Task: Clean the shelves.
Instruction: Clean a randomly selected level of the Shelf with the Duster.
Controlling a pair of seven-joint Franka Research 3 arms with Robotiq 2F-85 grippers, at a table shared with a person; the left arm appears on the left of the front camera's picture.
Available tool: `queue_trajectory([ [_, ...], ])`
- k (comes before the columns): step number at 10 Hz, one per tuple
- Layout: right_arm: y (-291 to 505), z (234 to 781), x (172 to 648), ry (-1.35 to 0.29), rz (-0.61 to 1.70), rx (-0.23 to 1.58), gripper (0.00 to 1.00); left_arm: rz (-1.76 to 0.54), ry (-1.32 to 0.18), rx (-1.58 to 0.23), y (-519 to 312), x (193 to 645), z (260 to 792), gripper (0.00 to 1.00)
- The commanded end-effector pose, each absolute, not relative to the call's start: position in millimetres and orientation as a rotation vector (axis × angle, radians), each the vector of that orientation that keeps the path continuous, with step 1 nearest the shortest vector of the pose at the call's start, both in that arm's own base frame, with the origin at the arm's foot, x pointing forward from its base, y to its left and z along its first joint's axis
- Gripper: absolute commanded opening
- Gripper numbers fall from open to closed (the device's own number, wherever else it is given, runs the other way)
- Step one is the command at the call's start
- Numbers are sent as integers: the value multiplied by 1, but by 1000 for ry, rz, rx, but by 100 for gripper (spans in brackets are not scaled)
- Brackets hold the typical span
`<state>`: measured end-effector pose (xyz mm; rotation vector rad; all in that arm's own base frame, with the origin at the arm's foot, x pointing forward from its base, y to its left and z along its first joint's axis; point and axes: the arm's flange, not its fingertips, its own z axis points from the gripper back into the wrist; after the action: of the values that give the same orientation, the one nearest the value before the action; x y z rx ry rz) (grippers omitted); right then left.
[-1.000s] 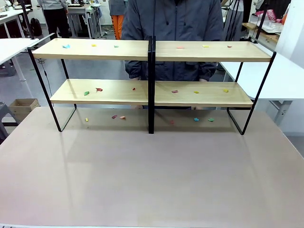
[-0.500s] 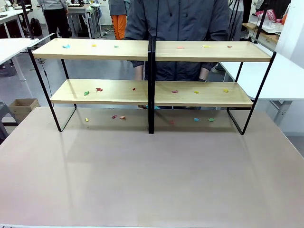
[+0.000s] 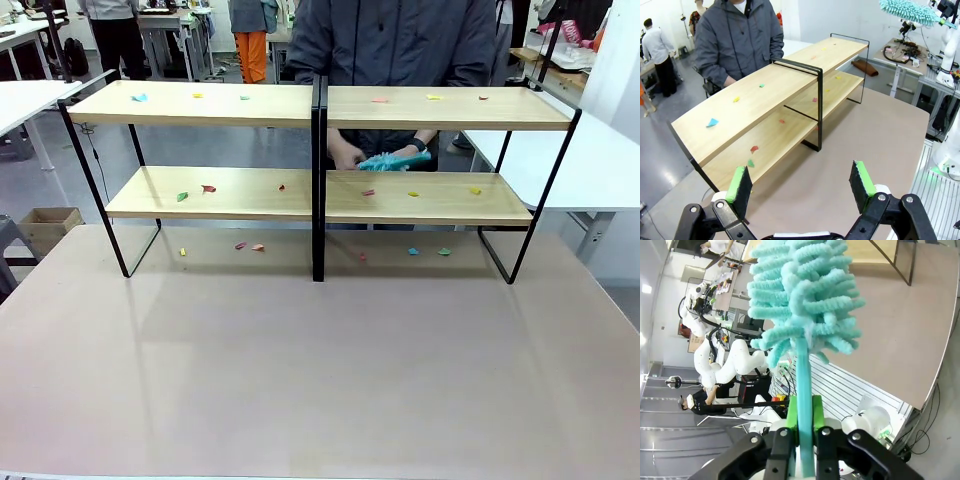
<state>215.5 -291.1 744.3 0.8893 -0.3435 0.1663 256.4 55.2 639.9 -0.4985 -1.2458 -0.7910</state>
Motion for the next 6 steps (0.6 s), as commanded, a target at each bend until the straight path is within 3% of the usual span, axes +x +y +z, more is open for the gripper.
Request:
queue_trajectory([
  [1,-289,747,213,-340,169,887,0,-796,-1245,-505,55,258,638,100],
  [3,-289,747,213,-340,169,887,0,-796,-1245,-505,55,258,638,100],
  [4,-291,744,215,-344,166,889,12,-796,-1245,-505,55,258,638,100],
  [6,-232,734,188,-331,330,835,12,-796,-1245,-505,55,258,638,100],
])
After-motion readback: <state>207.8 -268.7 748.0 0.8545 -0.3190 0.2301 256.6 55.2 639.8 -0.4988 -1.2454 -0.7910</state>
